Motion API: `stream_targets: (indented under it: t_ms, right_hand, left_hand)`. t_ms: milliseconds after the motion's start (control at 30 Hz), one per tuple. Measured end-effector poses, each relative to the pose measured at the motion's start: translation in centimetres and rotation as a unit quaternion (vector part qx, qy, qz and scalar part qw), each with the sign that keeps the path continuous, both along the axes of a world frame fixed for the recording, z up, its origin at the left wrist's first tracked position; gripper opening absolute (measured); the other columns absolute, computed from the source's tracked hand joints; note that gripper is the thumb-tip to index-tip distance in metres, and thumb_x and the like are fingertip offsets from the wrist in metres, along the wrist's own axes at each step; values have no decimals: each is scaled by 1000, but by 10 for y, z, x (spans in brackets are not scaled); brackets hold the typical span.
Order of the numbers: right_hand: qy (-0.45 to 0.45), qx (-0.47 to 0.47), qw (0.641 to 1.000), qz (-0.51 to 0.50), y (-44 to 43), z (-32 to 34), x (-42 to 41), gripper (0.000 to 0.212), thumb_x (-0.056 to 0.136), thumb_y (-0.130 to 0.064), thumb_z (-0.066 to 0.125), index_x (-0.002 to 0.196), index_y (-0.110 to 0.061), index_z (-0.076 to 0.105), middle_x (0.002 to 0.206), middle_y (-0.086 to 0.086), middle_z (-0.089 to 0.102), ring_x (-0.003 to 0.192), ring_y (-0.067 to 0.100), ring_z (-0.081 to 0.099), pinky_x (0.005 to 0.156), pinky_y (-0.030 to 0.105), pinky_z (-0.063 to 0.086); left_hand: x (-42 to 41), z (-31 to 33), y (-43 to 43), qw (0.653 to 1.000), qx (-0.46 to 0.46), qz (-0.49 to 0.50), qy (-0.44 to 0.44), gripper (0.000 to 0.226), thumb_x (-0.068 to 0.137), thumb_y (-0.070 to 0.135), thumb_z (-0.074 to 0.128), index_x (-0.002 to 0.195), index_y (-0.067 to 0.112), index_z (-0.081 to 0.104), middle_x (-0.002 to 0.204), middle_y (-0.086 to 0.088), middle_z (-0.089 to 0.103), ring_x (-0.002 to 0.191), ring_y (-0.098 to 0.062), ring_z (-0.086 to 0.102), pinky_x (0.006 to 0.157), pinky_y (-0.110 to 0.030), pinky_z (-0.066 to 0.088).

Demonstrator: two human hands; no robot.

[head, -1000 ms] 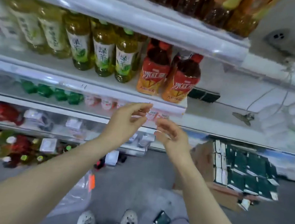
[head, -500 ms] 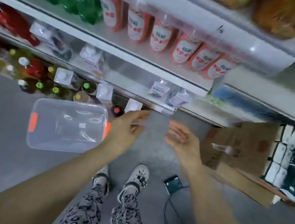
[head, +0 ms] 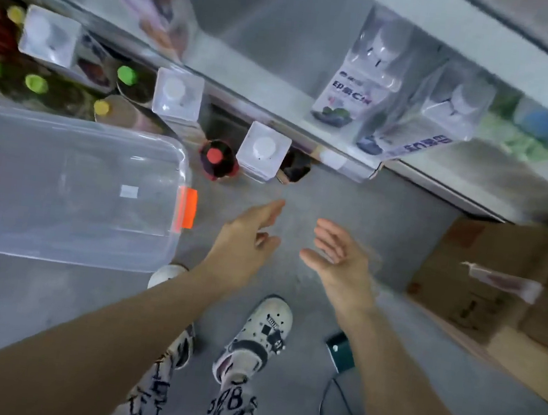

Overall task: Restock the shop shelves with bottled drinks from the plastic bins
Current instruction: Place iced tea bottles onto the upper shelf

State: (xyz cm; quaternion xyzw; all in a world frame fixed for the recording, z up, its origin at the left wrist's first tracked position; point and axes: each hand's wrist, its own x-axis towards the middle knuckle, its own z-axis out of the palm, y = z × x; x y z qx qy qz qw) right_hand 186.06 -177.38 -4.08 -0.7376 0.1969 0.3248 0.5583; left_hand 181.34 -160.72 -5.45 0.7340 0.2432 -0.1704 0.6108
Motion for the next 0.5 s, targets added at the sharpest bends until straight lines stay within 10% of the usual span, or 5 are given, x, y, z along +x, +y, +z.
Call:
stream_targets:
  t_ms: [100,267,500]
  right_hand:
    - [-2,-3,1000,6,0,-55,8,57,76,16,75,116,-22,61,90,-10,56,95,9,59,78,12,48]
    - [-8,-23,999,31,6,-132,31,66,80,5,78,135,-19,53,137,5,56,123,19,58,81,14,50]
    - [-63,-42,995,59,19,-215,59,84,79,-2,82,149,-20,40,146,-1,47,126,17,54,89,26,54]
  left_hand:
    - [2,-51,-4,1000,-5,11,15,60,92,-2,60,144,21,44,140,2,52,125,-10,53,94,-13,46]
    - [13,-122,-6,999,10,-10,38,67,93,0,58,151,23,33,148,2,46,131,-12,49,99,-19,42]
    - [26,-195,-12,997,26,-28,63,74,95,8,60,156,25,20,151,-4,42,133,-19,47,107,-33,43]
